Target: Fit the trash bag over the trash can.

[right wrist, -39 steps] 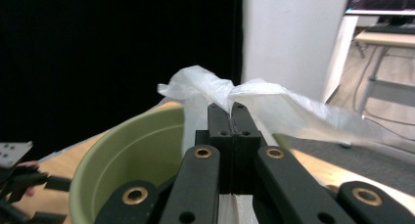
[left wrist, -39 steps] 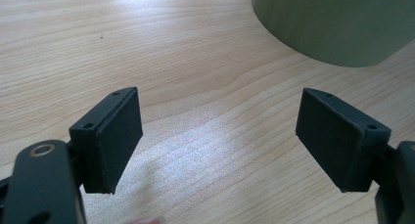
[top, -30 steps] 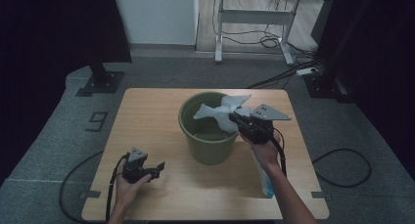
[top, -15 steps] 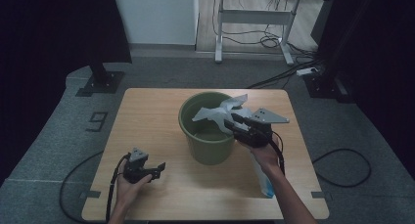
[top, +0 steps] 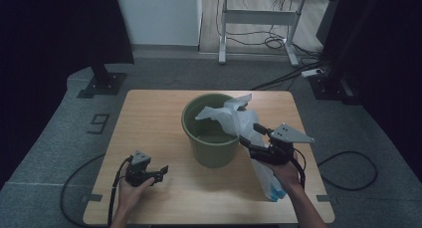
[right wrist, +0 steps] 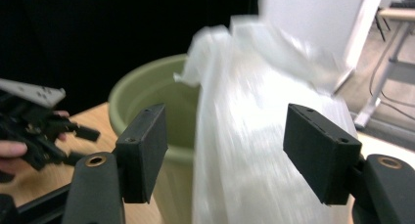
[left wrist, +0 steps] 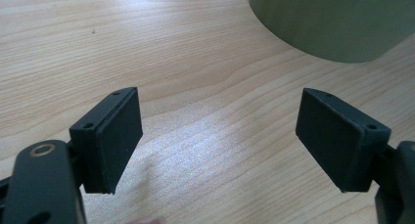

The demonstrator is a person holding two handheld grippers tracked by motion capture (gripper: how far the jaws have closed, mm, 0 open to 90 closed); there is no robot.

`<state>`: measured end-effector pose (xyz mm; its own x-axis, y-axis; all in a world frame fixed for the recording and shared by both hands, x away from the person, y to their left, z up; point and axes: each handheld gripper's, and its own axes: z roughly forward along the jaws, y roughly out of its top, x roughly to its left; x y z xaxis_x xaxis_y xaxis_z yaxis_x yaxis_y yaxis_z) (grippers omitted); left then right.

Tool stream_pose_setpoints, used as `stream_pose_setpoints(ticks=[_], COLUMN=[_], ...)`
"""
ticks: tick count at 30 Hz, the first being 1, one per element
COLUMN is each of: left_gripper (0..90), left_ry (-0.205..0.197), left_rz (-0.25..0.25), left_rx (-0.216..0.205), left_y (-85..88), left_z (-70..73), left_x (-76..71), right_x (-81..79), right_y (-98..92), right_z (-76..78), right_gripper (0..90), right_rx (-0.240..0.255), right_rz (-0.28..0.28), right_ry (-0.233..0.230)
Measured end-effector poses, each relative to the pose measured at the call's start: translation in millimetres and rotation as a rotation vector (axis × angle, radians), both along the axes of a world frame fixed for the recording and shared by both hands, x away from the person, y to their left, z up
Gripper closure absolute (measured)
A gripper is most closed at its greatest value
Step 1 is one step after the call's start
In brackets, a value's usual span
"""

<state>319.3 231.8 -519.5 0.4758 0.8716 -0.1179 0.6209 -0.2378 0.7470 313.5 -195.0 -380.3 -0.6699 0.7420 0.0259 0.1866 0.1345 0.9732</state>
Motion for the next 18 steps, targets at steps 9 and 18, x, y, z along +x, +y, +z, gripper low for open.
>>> stream_pose_setpoints(ticks=[9, 18], left_gripper=[17.3, 17.3], left_ry=[0.007, 0.012], left_rz=[-0.001, -0.001], left_rx=[0.004, 0.004], left_y=[-1.4, -2.3], left_z=[-1.6, -2.4], left_x=[0.7, 0.9], right_x=[-11.6, -20.0], right_y=[-15.6, -19.7], right_z=[-37.5, -67.9], right_gripper=[28.1, 32.1], right_rx=[0.003, -0.046], right_rz=[-0.04, -0.094], right_ry=[0.038, 0.06])
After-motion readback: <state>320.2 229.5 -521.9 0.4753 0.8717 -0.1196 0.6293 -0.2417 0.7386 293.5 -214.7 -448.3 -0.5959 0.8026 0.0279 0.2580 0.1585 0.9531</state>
